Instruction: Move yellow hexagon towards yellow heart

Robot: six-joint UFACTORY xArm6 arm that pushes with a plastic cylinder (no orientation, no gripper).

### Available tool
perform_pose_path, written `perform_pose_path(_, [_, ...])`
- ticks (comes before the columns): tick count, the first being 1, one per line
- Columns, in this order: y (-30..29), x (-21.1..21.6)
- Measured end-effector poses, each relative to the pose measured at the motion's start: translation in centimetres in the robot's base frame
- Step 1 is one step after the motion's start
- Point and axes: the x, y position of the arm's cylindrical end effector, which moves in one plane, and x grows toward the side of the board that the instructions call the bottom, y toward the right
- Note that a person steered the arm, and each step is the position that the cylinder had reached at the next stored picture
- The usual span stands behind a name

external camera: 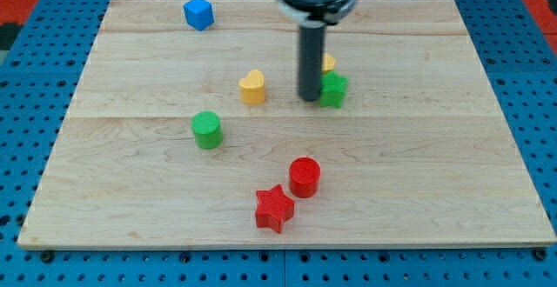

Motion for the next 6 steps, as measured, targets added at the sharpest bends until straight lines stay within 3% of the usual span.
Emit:
perform_pose_path(1, [9.5,-0.2])
perform_pose_path(2, [10.7,-2.0])
perform_pose_path(3, [6.3,-9.2])
perform_pose_path(4, [0.8,-6.4])
perform_pose_path(6, [-0.7,-1.8])
